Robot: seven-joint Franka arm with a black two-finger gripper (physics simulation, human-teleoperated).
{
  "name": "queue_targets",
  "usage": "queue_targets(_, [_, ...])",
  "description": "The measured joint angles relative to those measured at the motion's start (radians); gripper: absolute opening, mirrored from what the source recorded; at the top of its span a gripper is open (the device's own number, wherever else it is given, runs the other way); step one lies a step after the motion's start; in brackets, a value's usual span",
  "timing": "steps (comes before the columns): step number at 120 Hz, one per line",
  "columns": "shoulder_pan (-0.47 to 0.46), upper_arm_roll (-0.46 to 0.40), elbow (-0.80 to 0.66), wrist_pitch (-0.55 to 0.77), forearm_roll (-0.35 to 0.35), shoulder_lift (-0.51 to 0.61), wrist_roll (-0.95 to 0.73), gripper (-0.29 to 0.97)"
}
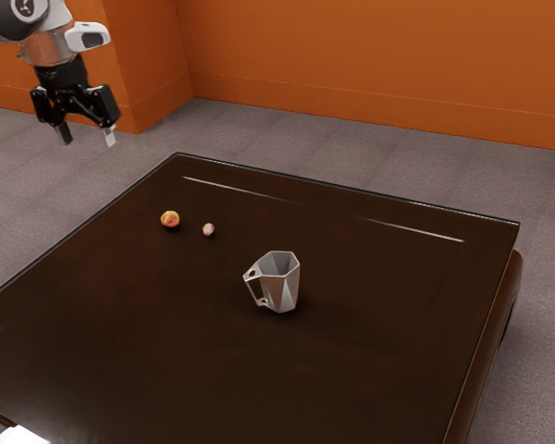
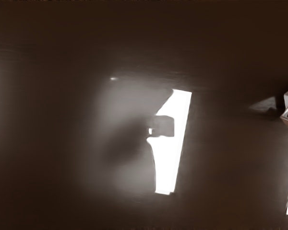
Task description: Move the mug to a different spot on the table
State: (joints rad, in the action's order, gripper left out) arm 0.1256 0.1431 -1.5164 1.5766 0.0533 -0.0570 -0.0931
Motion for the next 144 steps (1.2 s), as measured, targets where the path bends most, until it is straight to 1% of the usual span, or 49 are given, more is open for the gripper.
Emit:
queue_targets(24, [-0.073,-0.006,0.0,-0.001,0.018,-0.002,-0.026,0.68])
queue_targets(31, [-0.09,-0.016,0.007,-0.002,-0.008,-0.002,-0.037,0.68])
queue_targets(38, [-0.141,-0.02,0.002,0.0,-0.038,-0.021,-0.049,0.68])
queue_targets(44, [-0.209,-0.021,-0.03,0.016,-0.054,-0.035,-0.061,0.68])
queue_targets(51, [-0.282,-0.022,-0.101,0.051,-0.066,-0.033,-0.076,0.68])
queue_targets(61, [-0.333,-0.018,-0.207,0.118,-0.077,-0.025,-0.095,0.68])
queue_targets(71, [-0.334,-0.014,-0.31,0.204,-0.094,-0.003,-0.118,0.68])
queue_targets(78, [-0.323,-0.012,-0.343,0.261,-0.103,-0.012,-0.141,0.68])
queue_targets(88, [-0.308,-0.01,-0.362,0.322,-0.111,-0.071,-0.171,0.68])
queue_targets(100, [-0.304,-0.011,-0.394,0.436,-0.116,-0.138,-0.223,0.68])
queue_targets(122, [-0.302,-0.011,-0.506,0.715,-0.113,-0.196,-0.325,0.68])
queue_targets(132, [-0.305,-0.012,-0.519,0.837,-0.082,-0.223,-0.363,0.68])
queue_targets(138, [-0.309,-0.012,-0.525,0.893,-0.022,-0.234,-0.381,0.68])
queue_targets(144, [-0.313,-0.013,-0.534,0.937,0.022,-0.237,-0.391,0.68])
